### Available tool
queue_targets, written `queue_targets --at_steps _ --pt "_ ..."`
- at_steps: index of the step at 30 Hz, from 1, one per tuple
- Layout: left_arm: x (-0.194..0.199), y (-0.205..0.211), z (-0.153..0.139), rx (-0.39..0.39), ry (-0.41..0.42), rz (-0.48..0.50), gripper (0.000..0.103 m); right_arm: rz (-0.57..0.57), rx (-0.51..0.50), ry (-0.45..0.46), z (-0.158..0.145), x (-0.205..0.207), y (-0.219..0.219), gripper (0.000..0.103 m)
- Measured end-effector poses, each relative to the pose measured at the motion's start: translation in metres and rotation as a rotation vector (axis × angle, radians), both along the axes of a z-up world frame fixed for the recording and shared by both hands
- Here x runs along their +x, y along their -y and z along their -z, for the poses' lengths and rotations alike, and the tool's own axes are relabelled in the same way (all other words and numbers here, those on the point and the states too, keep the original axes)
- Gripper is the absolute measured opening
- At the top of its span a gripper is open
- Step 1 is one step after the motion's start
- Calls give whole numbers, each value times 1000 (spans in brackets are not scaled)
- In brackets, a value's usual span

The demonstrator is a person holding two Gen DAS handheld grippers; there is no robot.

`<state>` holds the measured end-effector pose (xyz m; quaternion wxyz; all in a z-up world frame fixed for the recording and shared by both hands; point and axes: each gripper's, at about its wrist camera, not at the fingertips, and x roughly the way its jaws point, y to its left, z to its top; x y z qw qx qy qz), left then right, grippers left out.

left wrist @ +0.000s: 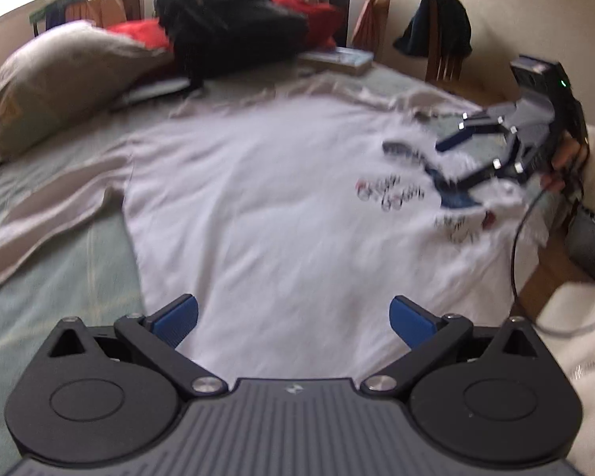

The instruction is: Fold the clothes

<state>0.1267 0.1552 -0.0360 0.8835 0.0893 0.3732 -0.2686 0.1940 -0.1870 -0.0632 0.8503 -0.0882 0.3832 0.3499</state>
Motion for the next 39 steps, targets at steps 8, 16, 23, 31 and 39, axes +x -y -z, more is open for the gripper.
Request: queue_targets --at_steps 8,16,23,31,39 --pt "-3 52 42 147 11 -64 102 2 -18 -30 18 -29 -14 103" --pt "-56 40 40 169 20 -159 102 141 -92 19 36 -95 31 103" --pt "-57 79 9 217 173 -176 102 151 -12 86 7 -108 -12 103" --pt "-25 111 39 201 93 -313 102 181 -15 11 33 -91 -47 103" --pt "-71 87 56 100 56 -430 102 158 -107 -27 35 -121 -22 103"
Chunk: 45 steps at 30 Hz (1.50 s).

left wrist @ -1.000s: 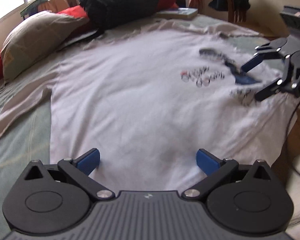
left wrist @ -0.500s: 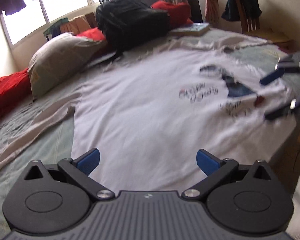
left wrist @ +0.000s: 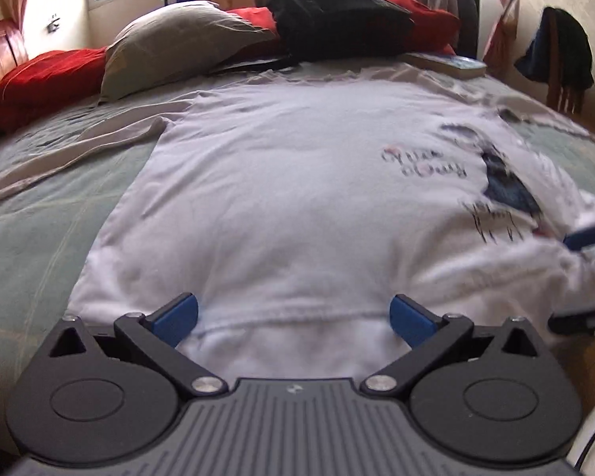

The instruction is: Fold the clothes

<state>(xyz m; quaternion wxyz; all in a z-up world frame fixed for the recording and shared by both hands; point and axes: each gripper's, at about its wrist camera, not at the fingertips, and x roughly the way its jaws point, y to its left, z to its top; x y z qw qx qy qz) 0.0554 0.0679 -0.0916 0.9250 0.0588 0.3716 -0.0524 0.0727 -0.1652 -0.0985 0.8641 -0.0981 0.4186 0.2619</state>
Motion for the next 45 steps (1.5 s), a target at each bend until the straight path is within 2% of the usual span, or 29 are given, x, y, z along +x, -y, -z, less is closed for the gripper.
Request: queue_targets --at_steps 3,5,10,13,17,19,21,24,26,31,34,35,37,38,42,45 --pt "-6 4 -10 57 -22 33 102 -7 -17 -19 -13 3 3 103" --pt "1 3 -23 80 13 43 102 16 12 -5 -26 13 7 103" --pt "52 -3 -56 70 68 50 102 67 25 87 -44 72 4 103" --pt "90 -5 -57 34 50 40 102 86 -9 99 -37 116 0 103" --pt "120 -5 -33 -18 -6 28 102 145 -1 42 -18 157 11 103" --pt "126 -11 -13 -40 -58 -6 103 164 25 6 -9 160 25 103" --pt "125 -22 -2 -79 -64 -52 103 169 41 9 -9 153 39 103" --pt "125 -26 -9 -82 -52 -113 102 221 35 -24 -15 155 54 103" --pt "127 -24 -17 -86 -37 -113 102 245 41 -37 -22 163 60 103" --pt "131 -13 -35 -129 -4 -51 102 231 116 43 -51 205 66 103" --pt "131 -6 -36 -121 2 -23 102 225 145 92 -66 240 68 102" --pt "132 -5 -36 -110 2 -20 102 225 149 109 -70 252 68 99" --pt "134 -4 -33 -88 -3 -26 102 243 85 142 -74 280 69 92" --pt "135 -5 -31 -82 -11 -26 102 252 52 159 -76 293 70 85" --pt "142 -10 -27 -75 -24 -40 102 303 -63 167 -70 342 82 66" --pt "149 -14 -29 -75 -24 -45 102 358 -62 157 -63 367 98 62"
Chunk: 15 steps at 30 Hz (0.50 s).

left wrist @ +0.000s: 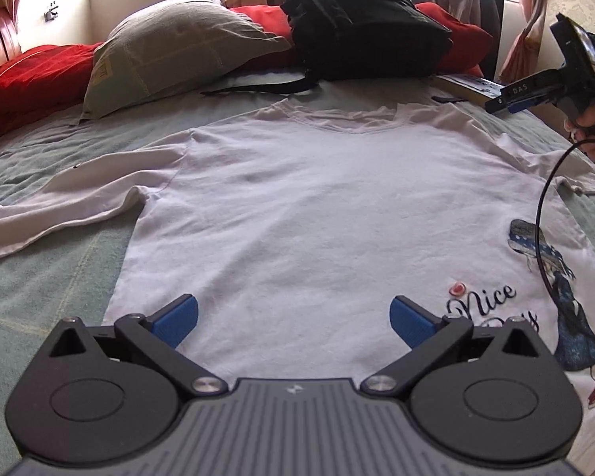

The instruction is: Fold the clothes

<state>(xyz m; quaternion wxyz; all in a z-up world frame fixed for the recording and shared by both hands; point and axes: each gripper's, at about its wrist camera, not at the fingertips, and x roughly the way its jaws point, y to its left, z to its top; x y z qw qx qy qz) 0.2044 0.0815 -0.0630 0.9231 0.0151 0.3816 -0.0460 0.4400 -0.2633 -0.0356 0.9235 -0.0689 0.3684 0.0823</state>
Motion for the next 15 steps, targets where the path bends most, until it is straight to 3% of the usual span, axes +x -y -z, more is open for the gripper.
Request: queue_targets --at_steps 6,15 --pt "10 -1 -2 -4 12 9 102 -38 15 -21 17 27 8 62" --pt "17 5 8 21 -12 30 102 -192 -109 -43 48 23 -7 62"
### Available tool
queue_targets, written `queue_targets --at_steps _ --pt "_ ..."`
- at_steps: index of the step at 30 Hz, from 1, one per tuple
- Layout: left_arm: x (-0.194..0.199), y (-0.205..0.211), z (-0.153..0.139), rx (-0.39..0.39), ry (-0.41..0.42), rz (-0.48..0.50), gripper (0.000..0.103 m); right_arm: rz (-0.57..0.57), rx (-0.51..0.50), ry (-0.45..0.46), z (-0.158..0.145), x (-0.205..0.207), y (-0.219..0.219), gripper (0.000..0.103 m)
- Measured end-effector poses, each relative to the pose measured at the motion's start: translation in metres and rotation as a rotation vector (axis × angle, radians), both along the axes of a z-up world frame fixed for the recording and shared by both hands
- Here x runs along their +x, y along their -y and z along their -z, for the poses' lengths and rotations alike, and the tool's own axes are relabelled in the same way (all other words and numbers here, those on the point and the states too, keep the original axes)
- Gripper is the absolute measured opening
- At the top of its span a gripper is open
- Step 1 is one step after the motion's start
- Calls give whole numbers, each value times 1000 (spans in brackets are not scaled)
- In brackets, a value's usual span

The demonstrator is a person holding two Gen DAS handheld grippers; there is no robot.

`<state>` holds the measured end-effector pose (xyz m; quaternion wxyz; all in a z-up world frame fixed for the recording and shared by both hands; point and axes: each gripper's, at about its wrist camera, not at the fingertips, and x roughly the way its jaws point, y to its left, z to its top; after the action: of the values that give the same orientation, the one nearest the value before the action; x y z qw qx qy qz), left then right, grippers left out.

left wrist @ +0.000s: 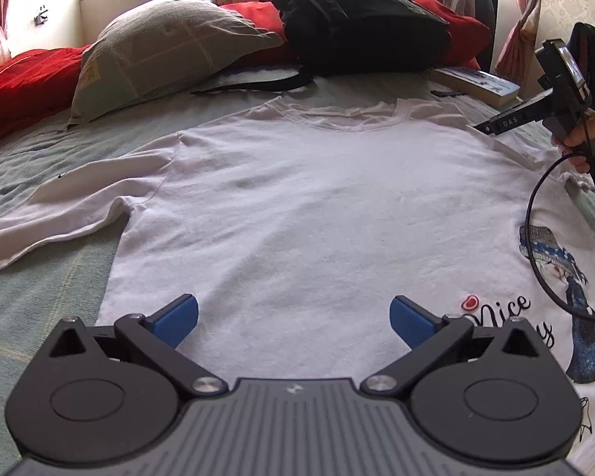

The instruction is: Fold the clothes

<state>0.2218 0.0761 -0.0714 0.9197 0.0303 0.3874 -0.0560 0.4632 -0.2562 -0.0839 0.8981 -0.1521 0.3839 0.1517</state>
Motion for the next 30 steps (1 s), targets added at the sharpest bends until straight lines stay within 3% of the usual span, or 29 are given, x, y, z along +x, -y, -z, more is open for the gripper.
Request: queue_targets --at_steps 2,4,6,8,11,14,18,22,28,30 --pt "0 1 1 4 -3 2 102 1 18 -1 2 -2 2 58" --pt "1 2 2 7 -7 1 102 -9 42 -15 1 -5 2 42" --pt "0 4 1 13 -7 2 102 -12 47 -17 -1 -6 -1 14" --pt "-1 5 -1 19 0 5 102 32 6 18 -4 -6 -4 11" --pt "-3 6 -4 23 10 2 102 146 62 -2 -9 6 3 13" --pt "-5 4 -6 31 20 -5 102 190 65 15 -22 1 -9 19" --pt "-3 0 -6 42 24 -26 102 152 184 -25 -42 -15 -29 48" --pt "-3 -5 -2 39 14 -39 102 166 209 -157 -18 -3 -53 48" --pt "-5 -17 1 38 5 -75 102 273 217 -93 1 36 -64 57" --pt "-7 -20 0 32 10 -79 102 268 209 -78 3 46 -68 67"
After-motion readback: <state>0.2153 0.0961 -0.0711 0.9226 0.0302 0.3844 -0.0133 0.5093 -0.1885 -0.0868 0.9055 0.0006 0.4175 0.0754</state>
